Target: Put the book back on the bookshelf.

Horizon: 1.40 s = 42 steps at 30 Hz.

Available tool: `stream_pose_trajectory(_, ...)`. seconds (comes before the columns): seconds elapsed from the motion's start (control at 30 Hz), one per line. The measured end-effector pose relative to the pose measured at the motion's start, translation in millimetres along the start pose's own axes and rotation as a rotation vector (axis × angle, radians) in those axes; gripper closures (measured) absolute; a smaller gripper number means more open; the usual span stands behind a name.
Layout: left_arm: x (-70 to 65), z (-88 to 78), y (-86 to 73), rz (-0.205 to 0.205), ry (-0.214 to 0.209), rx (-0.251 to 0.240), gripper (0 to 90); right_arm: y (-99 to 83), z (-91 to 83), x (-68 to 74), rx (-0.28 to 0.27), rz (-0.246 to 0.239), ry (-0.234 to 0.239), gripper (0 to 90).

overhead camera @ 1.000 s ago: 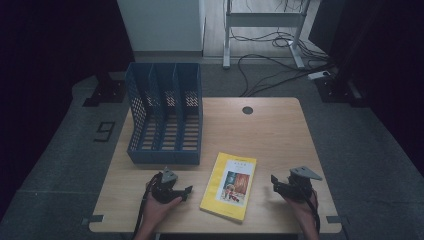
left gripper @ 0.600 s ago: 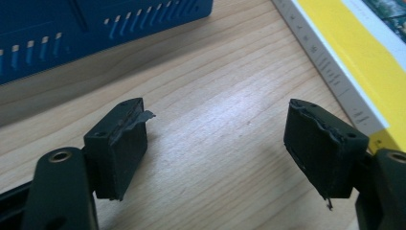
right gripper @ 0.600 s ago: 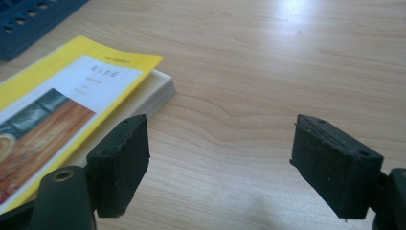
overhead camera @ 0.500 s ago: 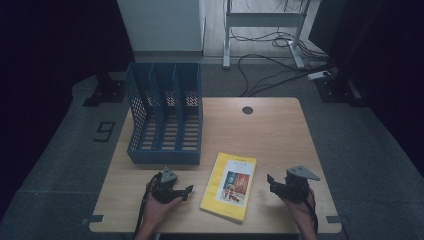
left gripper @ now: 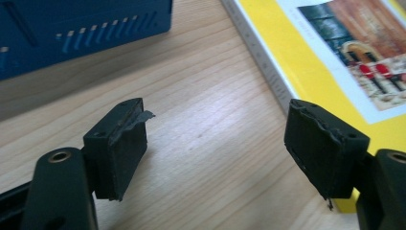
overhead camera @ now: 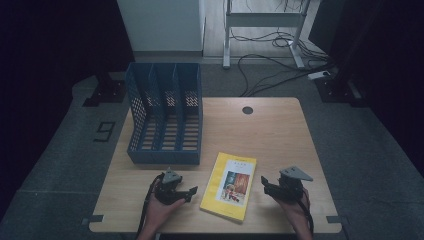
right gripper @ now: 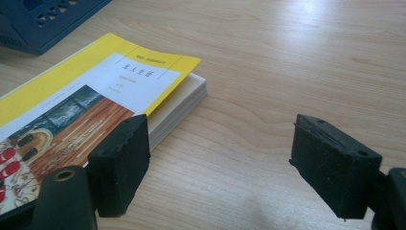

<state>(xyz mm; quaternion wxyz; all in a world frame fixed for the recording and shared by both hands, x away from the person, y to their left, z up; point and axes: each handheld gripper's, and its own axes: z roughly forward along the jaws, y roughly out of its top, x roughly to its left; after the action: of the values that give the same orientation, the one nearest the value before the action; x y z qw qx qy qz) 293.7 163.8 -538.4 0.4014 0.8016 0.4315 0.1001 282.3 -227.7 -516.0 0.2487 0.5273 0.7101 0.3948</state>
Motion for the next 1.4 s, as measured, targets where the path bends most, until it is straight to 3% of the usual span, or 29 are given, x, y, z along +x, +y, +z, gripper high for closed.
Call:
stream_pose_trajectory(0.73, -22.5, 6.2, 2.3, 0.010, -0.103, -0.004, 23.3, -1.6, 10.2, 25.1, 0.023, -0.038, 0.046, 21.1)
stream_pose_trajectory(1.4, -44.9, 22.9, -1.1, 0.058, -0.127, 0.044, 24.9, -3.4, 19.2, 42.6, 0.039, -0.065, 0.076, 21.1)
